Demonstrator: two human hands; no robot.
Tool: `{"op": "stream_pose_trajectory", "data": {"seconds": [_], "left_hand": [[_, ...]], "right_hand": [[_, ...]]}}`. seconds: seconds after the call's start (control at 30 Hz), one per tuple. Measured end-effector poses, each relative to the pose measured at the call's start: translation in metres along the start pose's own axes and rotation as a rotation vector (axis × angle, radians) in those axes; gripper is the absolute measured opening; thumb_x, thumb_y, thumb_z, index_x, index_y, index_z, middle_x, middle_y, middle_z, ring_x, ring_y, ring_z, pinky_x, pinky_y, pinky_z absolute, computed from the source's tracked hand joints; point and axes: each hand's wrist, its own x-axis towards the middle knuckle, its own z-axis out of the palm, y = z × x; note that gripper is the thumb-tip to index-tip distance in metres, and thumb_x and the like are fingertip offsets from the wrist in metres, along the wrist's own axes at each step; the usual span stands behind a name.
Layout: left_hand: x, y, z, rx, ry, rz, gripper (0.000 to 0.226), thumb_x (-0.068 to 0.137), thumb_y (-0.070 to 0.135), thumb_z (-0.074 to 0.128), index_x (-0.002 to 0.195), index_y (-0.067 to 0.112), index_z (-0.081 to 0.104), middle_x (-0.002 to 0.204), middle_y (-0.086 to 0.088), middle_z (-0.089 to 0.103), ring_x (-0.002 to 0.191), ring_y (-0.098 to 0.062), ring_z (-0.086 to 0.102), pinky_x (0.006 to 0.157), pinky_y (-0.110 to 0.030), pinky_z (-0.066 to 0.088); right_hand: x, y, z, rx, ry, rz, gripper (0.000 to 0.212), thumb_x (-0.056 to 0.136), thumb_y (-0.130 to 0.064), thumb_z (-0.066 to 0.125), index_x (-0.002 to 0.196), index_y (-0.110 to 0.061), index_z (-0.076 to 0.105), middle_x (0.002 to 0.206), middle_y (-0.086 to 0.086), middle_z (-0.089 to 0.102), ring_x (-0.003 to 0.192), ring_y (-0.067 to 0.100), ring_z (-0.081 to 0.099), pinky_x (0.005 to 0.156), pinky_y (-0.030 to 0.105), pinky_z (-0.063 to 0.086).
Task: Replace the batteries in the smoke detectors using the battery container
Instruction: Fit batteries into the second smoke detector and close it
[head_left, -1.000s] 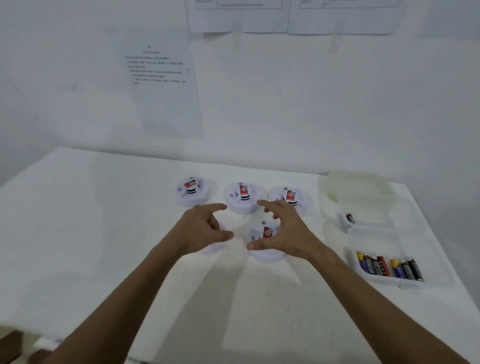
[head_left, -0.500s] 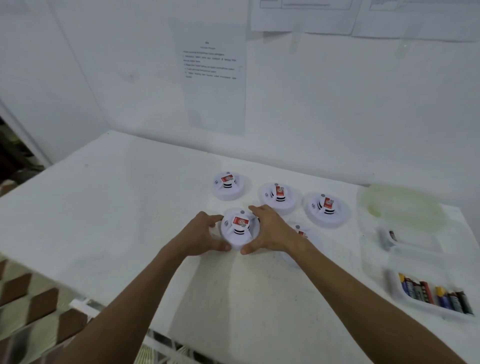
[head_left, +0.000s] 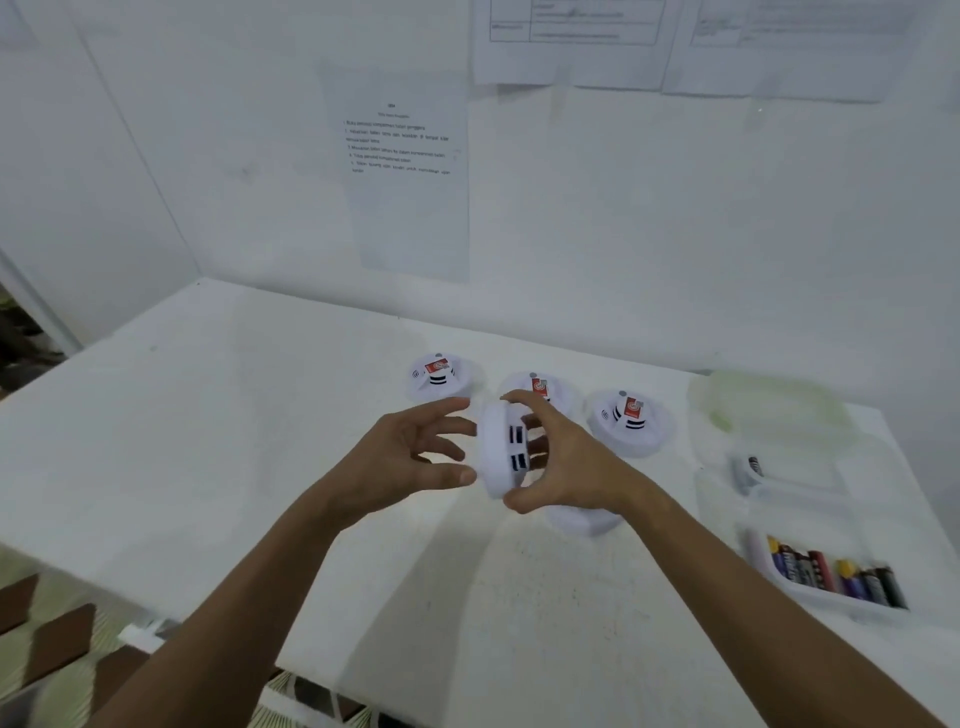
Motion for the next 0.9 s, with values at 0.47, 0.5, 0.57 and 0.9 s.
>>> {"op": "stream_pose_trajectory", "data": {"seconds": [0.47,0.5,0.57,0.9], "left_hand": [[0.019,0.042,0.053,0.254,-0.119,0.147,0.079,0.062,0.034,0.090,0.132,0.027,0.056,0.113,0.019,0.065,0.092,-0.005,0.067,0.077,-0.024,0.058],[0.020,0.044,0.057,0.263,-0.119,0.150,0.078,0.061,0.034,0.090,0.131,0.026,0.056,0.113,0.020,0.065,0.092,-0.003,0.066,0.076,-0.022,0.057],[0.022,0.048,0.065,0.295,-0.130,0.166,0.080,0.061,0.035,0.089,0.132,0.027,0.055,0.113,0.021,0.063,0.093,-0.001,0.065,0.075,-0.020,0.057],[0.029,0.075,0.101,0.293,-0.119,0.191,0.073,0.067,0.037,0.085,0.133,0.031,0.054,0.115,0.016,0.065,0.098,-0.006,0.065,0.078,-0.021,0.057]], "right_hand": [[-0.060,0.016,-0.040,0.268,0.067,0.003,0.095,0.058,-0.003,0.089,0.133,-0.033,0.039,0.130,-0.008,0.053,0.121,0.008,0.052,0.092,0.027,0.054],[-0.064,0.017,-0.043,0.258,0.078,-0.006,0.095,0.059,0.000,0.090,0.131,-0.036,0.039,0.129,-0.010,0.053,0.121,0.005,0.052,0.091,0.025,0.053],[-0.072,0.018,-0.048,0.234,0.101,-0.017,0.095,0.059,0.002,0.090,0.129,-0.038,0.040,0.128,-0.013,0.053,0.119,0.001,0.052,0.090,0.020,0.052],[-0.098,0.029,-0.084,0.221,0.225,-0.088,0.093,0.050,0.001,0.094,0.125,-0.033,0.050,0.126,-0.008,0.056,0.114,0.002,0.056,0.086,0.020,0.053]]}}
